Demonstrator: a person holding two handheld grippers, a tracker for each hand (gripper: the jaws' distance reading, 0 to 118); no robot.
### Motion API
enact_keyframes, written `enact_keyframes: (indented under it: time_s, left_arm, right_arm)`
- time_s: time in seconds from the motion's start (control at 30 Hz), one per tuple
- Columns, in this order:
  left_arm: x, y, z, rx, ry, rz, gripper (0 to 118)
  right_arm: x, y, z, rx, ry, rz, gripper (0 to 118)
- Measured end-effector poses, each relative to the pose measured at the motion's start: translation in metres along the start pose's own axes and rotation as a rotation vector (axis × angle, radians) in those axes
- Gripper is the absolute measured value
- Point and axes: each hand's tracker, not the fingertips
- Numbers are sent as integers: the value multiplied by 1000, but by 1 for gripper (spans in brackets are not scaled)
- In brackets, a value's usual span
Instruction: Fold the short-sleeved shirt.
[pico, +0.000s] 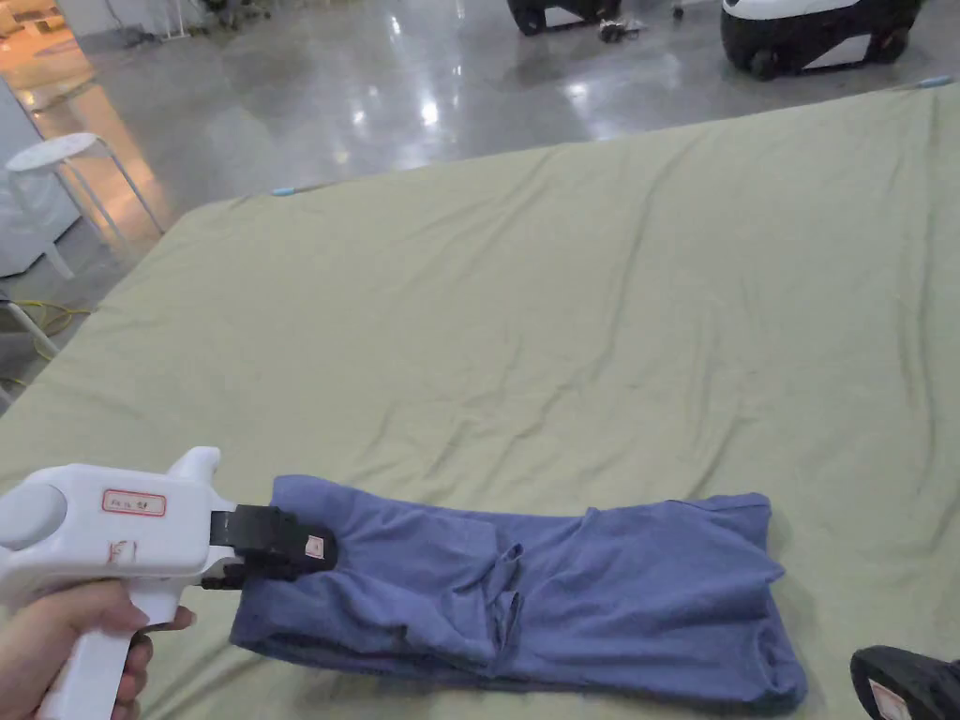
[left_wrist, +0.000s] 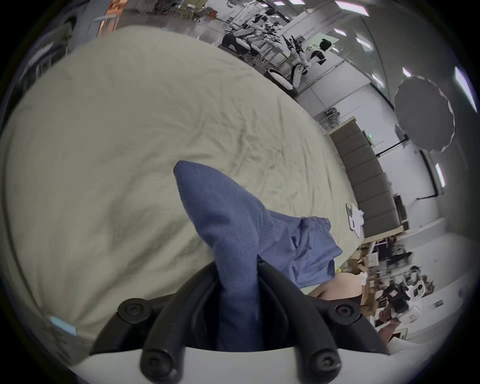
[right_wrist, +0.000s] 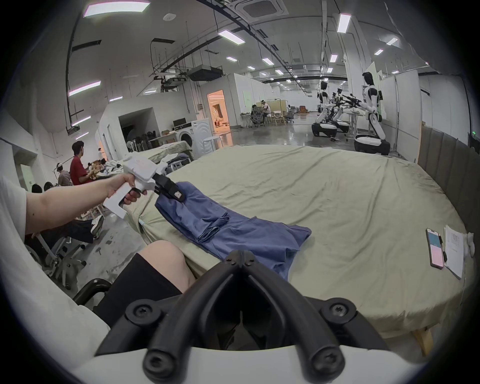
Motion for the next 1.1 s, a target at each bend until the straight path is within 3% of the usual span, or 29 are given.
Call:
enact_keyframes:
  time_s: [0.13, 0.27, 0.5, 0.6, 0.63, 0.67, 0.73, 0.77, 0.8, 0.87, 0.93, 1.07, 1.1]
  left_arm:
    - [67, 9, 5, -23, 103, -27, 7]
    - [146, 6, -20, -97, 161, -173, 7]
    - [233, -5, -103, -199, 154, -237, 7]
    - [243, -5, -153, -241, 173, -206, 7]
    - [247, -8, -168, -249, 184, -181, 12]
    - [251, -12, -181, -265, 204, -179, 26]
    - [261, -17, -198, -263, 178, -179, 77]
    - [270, -21, -200, -257, 162, -189, 90]
    - [279, -24, -197, -235, 115, -236, 92]
    - [295, -34, -175, -170, 60, -356, 92]
    - [297, -41, -156, -112, 106, -419, 90]
    - [276, -46, -155, -135, 254, -442, 68]
    - [270, -47, -165, -131, 303, -449, 20]
  right_arm:
    - [10, -11, 10, 26, 11, -18, 0]
    - [21, -23, 28, 59, 14, -38, 0]
    - [47, -42, 62, 76, -41, -87, 0]
    - [58, -47, 76, 83, -81, -105, 0]
    - [61, -49, 81, 87, -90, -112, 0]
    - [63, -50, 85, 90, -98, -119, 0]
    - [67, -53, 90, 99, -117, -133, 0]
    - [69, -54, 91, 98, -122, -139, 0]
    - [70, -56, 93, 97, -129, -141, 0]
    - [68, -57, 94, 96, -153, -106, 0]
    - [68, -57, 94, 98, -142, -105, 0]
    - [74, -52, 86, 108, -99, -142, 0]
    - [73, -50, 84, 107, -100, -137, 0]
